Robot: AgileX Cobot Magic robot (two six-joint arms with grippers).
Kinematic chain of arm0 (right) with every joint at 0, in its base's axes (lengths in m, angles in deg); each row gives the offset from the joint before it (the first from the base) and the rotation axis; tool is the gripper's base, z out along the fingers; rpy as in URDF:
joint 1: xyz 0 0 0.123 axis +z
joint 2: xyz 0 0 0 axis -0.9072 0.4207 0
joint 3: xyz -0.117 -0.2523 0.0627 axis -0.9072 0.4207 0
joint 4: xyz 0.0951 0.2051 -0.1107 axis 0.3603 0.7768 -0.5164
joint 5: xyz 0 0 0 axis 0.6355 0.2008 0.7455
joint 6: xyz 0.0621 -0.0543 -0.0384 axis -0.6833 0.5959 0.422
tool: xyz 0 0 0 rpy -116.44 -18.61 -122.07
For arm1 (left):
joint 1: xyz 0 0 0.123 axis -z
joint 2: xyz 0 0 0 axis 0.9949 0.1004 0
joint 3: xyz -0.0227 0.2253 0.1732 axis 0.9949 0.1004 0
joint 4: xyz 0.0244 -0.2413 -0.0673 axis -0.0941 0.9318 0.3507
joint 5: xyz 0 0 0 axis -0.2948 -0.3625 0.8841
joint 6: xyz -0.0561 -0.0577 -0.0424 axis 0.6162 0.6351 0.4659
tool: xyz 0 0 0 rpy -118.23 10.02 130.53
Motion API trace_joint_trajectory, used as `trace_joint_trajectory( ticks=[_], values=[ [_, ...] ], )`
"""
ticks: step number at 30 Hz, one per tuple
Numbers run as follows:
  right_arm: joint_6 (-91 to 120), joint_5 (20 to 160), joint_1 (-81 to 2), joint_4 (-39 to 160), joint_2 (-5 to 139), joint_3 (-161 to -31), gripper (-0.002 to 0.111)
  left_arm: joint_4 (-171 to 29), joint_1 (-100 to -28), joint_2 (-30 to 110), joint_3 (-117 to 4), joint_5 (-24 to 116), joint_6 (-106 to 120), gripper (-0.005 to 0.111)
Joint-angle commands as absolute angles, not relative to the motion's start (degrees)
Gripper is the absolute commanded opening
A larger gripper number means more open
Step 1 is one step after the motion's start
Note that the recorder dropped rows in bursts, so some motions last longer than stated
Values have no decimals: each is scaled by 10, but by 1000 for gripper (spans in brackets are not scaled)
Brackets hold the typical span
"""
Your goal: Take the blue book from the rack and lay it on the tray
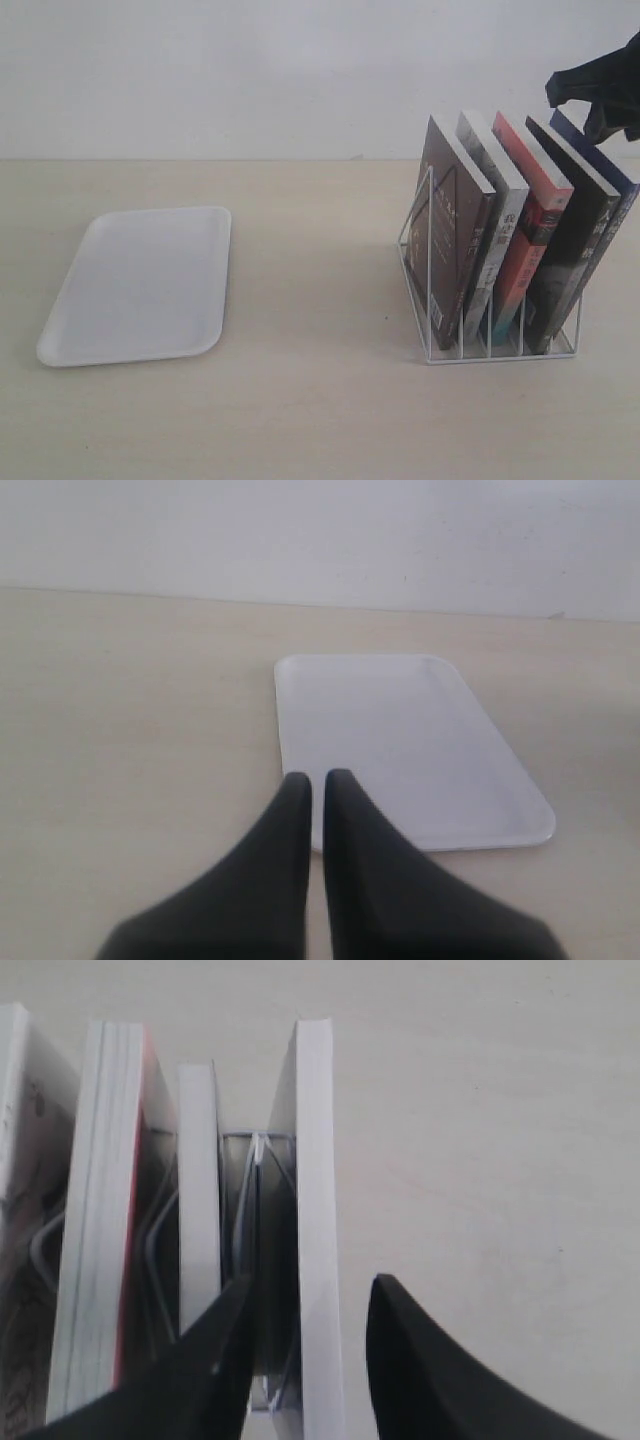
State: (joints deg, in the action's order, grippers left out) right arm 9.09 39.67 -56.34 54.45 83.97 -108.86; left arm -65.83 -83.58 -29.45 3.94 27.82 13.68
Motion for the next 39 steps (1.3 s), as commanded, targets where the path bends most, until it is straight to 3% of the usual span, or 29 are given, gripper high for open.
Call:
trace_joint_trajectory(
  ticks=[1,18,20,24,25,39],
  values=[
    [97,406,-566,545,854,-1088,32,-658,-837,-296,41,282,141,5],
    [97,419,-566,540,910,-1088,32,-658,-837,-296,41,282,141,5],
    [97,419,-566,540,912,-1088,26,-658,-837,-296,41,282,141,5],
    [97,418,-566,540,910,-1088,2,-658,-837,-296,41,282,141,5],
    [96,418,-566,540,910,-1088,0,-658,-837,-296,41,282,141,5],
    [90,400,-566,540,843,-1123,0,-658,-837,-296,41,282,141,5]
  ],
)
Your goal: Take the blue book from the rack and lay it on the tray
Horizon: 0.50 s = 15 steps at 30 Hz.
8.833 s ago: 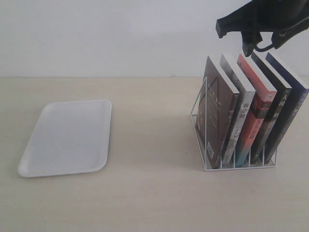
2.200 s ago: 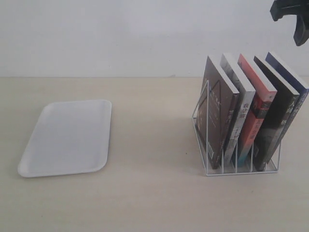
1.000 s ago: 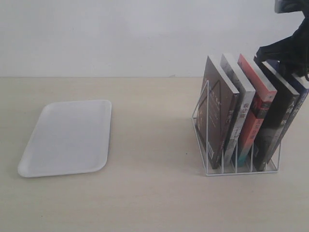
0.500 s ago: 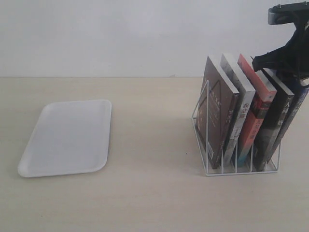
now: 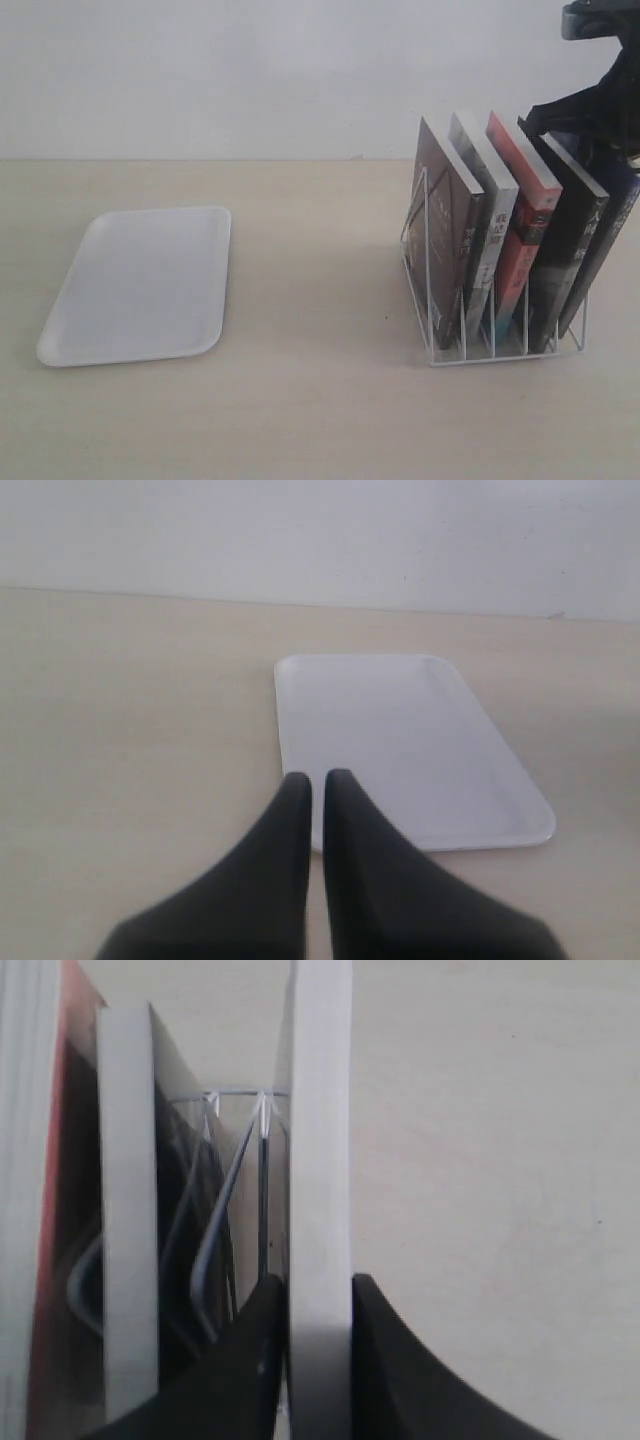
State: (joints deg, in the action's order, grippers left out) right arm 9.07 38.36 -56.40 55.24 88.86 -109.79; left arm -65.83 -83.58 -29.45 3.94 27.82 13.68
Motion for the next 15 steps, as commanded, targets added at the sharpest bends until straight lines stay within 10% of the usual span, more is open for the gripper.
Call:
trace_joint_trajectory(
  ticks=[1,15],
  values=[
    [90,400,-566,540,835,-1127,0,-658,-837,-296,41,282,141,5],
    [90,391,-566,540,816,-1114,0,-658,-837,-296,41,282,141,5]
  ],
)
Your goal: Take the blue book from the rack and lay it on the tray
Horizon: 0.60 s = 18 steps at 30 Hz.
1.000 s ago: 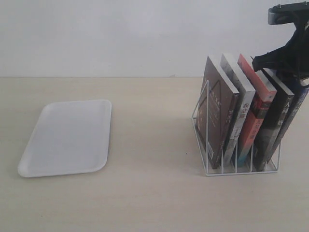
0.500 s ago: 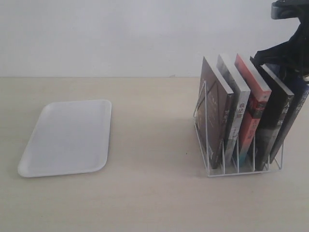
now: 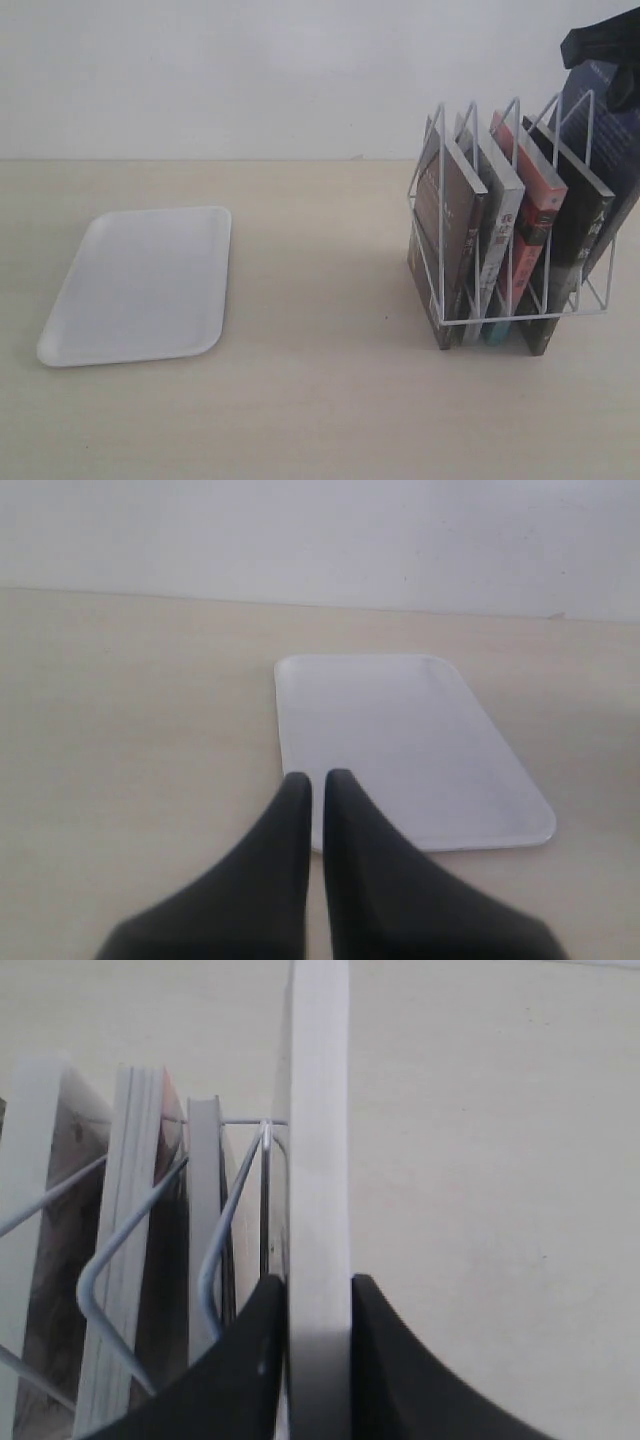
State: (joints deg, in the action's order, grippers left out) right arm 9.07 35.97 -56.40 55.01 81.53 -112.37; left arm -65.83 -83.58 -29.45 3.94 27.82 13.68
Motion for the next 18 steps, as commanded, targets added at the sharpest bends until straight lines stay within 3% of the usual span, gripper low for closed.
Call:
trace_joint_trajectory(
  ticks=[1,18],
  values=[
    [90,398,-566,540,821,-1107,0,-658,-837,-296,41,282,141,5],
    [81,438,-566,545,866,-1076,0,-658,-837,-296,41,282,141,5]
  ],
)
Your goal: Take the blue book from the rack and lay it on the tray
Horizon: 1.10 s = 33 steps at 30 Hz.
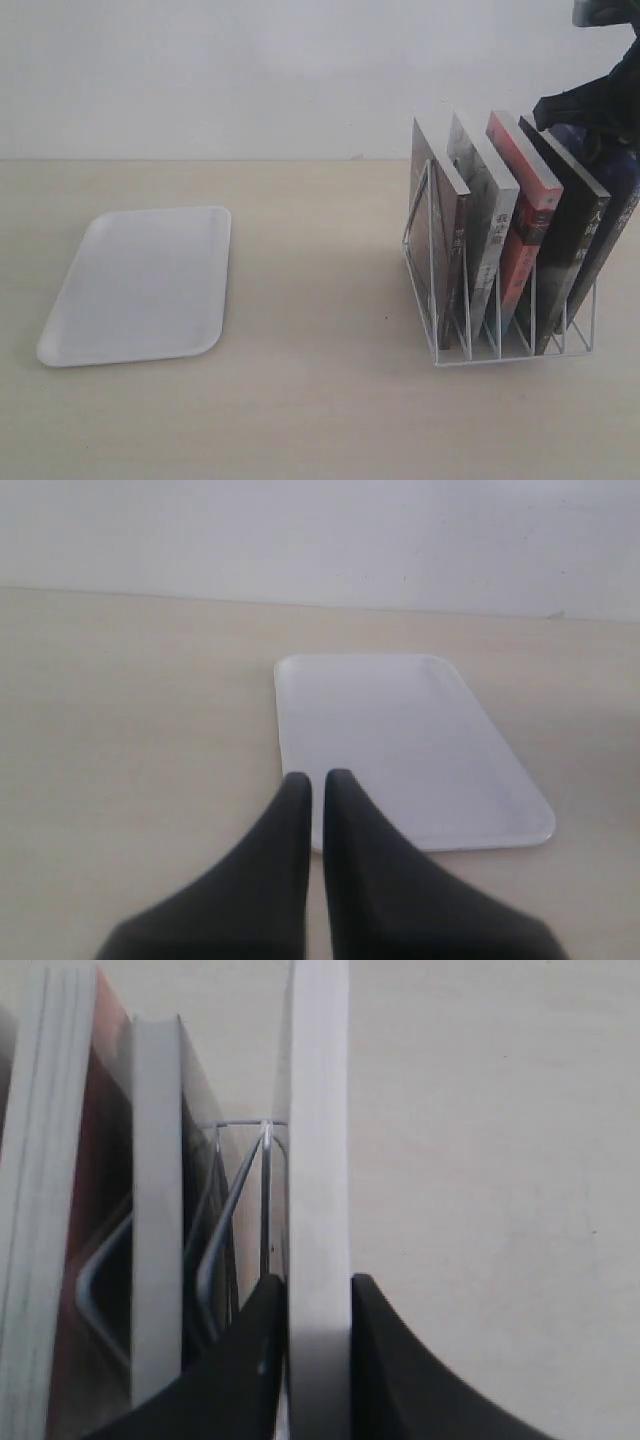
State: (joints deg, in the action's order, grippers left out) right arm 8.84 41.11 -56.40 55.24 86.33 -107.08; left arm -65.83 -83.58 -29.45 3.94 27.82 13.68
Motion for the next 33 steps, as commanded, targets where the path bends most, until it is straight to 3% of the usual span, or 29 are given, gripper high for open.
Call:
trace_joint_trajectory(
  ticks=[1,13,16,20,30,33],
  values=[
    [81,438,-566,545,872,-1076,0,-658,-837,-296,41,282,141,5],
    [71,429,-566,548,878,-1076,2,-658,-837,-296,41,282,141,5],
    [71,426,-566,548,878,-1076,22,-658,-837,-296,41,282,141,5],
    [72,426,-566,546,878,-1076,36,-658,-837,-296,41,282,141,5],
    [75,429,-566,542,870,-1076,35,-658,-837,-296,41,282,141,5],
    [75,430,-566,552,870,-1076,27,-658,-837,-296,41,282,141,5]
  ],
)
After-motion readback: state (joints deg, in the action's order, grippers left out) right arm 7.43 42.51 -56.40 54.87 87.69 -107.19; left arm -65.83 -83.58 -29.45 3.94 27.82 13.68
